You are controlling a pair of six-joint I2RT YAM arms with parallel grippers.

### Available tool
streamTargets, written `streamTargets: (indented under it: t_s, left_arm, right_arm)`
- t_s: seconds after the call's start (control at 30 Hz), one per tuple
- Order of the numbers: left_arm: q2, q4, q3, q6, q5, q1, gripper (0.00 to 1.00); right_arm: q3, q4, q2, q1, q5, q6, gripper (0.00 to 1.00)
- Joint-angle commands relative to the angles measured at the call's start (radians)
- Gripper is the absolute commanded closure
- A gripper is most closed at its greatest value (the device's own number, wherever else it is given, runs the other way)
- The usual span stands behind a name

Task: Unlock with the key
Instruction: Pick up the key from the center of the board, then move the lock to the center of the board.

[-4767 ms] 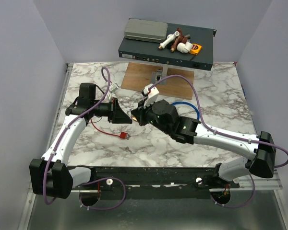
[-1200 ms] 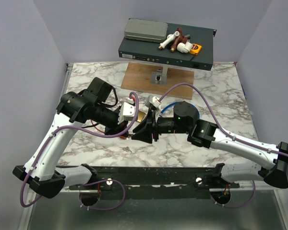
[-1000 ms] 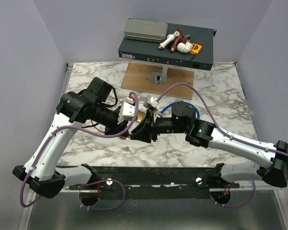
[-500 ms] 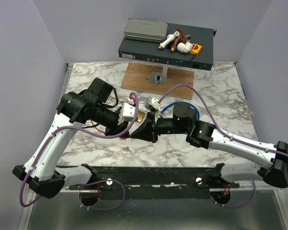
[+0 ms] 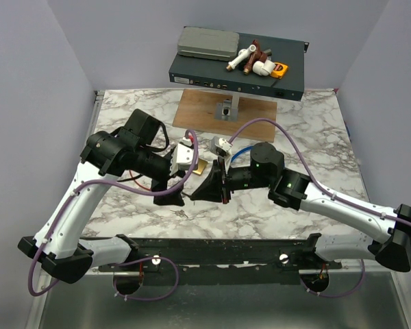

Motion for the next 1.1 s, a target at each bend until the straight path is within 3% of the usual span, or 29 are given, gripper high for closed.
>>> streamTargets:
  t_s: [0.0,0.2,0.47,0.67,0.9,1.07]
  left_arm:
    - [-0.02,0.058,0.016,0.004,-0.103,0.002,0.02]
    - [0.004,0.112,-0.014,0.074,-0.174,0.078,0.01]
    - [0.016,0.498,-0.338,0.193,-0.275,0.11,0.01]
    - [0.144,0.637,-0.454,0.444,-0.331,0.121,0.02]
    - [0.483,0.552,-0.221,0.605,-0.274,0.141,0.02]
    - [0.645,0.493,-0.115,0.768,-0.277,0.139,0.01]
  right_arm:
    - [-0.014,-0.079,-0.04,-0.048,-0.067,0.036,0.99]
    - [-0.045,-0.207,-0.073,-0.151,-0.117,0.032,0.99]
    - [-0.171,-0.329,-0.203,-0.215,0.044,0.02,0.99]
    - [-0.248,-0.354,-0.334,-0.234,0.152,0.067,0.99]
    - [-0.285,-0.349,-0.462,-0.239,0.269,0.133,1.0]
    - [-0.234,-0.368,-0.473,-0.242,0.304,0.142,0.99]
